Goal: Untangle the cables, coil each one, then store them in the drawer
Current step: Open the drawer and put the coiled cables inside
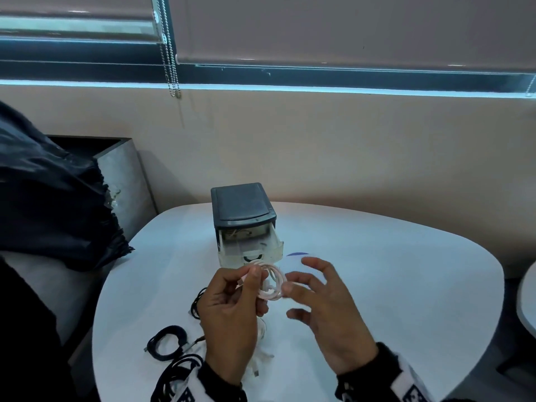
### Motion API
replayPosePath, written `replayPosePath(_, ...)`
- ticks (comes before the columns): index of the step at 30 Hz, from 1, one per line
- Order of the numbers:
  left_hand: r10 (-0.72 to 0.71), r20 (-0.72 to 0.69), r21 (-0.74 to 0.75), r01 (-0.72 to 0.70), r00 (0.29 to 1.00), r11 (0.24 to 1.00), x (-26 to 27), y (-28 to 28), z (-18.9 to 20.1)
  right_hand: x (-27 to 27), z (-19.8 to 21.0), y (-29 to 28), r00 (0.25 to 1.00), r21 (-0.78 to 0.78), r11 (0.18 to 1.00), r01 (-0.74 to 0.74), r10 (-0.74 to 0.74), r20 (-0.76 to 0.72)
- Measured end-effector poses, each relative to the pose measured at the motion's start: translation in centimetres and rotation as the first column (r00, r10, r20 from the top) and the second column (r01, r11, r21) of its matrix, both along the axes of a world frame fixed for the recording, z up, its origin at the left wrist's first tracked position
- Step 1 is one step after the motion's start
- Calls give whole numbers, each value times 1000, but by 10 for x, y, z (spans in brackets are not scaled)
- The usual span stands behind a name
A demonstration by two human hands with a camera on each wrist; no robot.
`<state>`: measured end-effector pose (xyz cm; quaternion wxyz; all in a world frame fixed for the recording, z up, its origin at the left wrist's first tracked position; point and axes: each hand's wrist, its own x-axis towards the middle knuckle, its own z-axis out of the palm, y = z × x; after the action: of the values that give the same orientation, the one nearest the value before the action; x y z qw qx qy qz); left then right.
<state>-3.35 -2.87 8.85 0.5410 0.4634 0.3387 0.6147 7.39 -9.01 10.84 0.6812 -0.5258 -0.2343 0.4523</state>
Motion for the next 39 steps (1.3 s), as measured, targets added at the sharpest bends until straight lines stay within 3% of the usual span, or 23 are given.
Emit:
replayPosePath(2, -38, -25, 8, 38, 999, 999, -1, 1, -1, -1, 1, 0, 985, -11, 988, -151, 151, 78)
replayPosePath(3, -59, -38, 11, 59, 998, 998, -1, 1, -2, -3, -1, 0, 978, -15, 990, -143, 144, 149)
replayPosePath(6, -81, -82, 13, 83, 993, 996, -1, 3, -4, -6, -6, -5, 964, 91, 996, -10, -15, 267)
replayPosePath(8, -87, -95, 14, 89, 992, 996, -2, 4, -3, -4, -9, -12, 941, 189, 982, 0, -64, 332)
replayPosePath(11, -151, -77, -6, 151, 986, 989, -2, 2, 2, -5, -14, -19, 787, 241, 971, 8, -154, 597)
replayPosePath(13, -234, -33, -49, 233, 972, 971, -2, 1, 6, -4, -15, -19, 704, 280, 959, 34, -222, 675)
replayPosePath(17, -479, 54, -148, 482, 876, 864, -6, -1, 12, 4, -15, -14, 672, 197, 978, 75, -195, 714)
replayPosePath(19, -558, 31, -162, 555, 829, 816, -7, -1, 11, 9, -13, -11, 686, 143, 989, 26, -122, 717)
replayPosePath(22, -548, 25, -163, 544, 836, 823, -9, -1, 12, 10, -9, -9, 718, 79, 992, -102, 19, 695)
replayPosePath(26, -534, -26, -137, 526, 845, 839, -12, -2, 10, 14, 4, -14, 856, -16, 954, -300, 277, 438)
replayPosePath(30, -537, 4, -168, 530, 844, 831, -12, -4, 9, 33, 14, -16, 855, -53, 897, -440, 436, 280)
replayPosePath(35, -453, -18, -121, 448, 891, 886, -9, -8, 15, 34, 13, -18, 860, 22, 869, -494, 484, 162)
replayPosePath(39, -447, -25, -130, 440, 894, 888, -10, -5, 24, 31, 9, -20, 874, 36, 880, -474, 466, 138)
